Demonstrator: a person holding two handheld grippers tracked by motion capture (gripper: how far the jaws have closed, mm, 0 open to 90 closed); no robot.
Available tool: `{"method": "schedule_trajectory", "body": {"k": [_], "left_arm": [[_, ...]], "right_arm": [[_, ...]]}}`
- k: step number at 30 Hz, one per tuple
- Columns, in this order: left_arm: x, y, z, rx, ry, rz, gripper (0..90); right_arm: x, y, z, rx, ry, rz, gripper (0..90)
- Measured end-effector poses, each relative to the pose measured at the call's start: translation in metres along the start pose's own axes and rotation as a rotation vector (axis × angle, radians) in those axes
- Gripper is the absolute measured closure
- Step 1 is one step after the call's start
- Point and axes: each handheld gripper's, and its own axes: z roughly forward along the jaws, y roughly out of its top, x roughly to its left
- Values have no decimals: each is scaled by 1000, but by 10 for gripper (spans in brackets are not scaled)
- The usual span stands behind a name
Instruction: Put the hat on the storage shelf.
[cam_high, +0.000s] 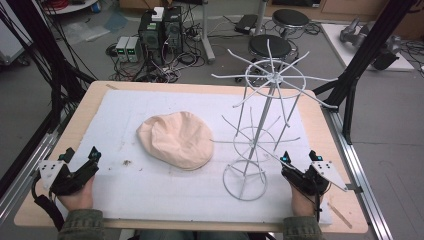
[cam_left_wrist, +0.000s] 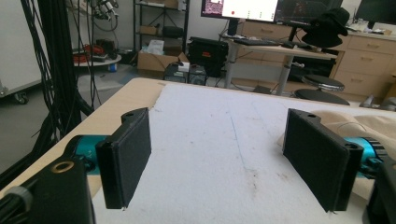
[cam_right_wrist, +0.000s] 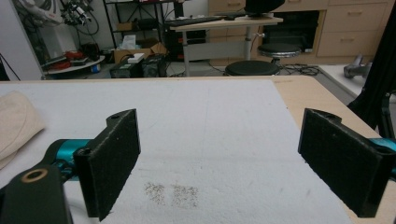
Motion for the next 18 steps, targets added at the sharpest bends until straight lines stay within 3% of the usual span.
{"method": "schedule_trajectory", "body": {"k": [18], "left_arm": [[2, 0, 0, 3, 6, -12, 240]], "right_arm": [[-1, 0, -1, -1, -9, 15, 121]]}}
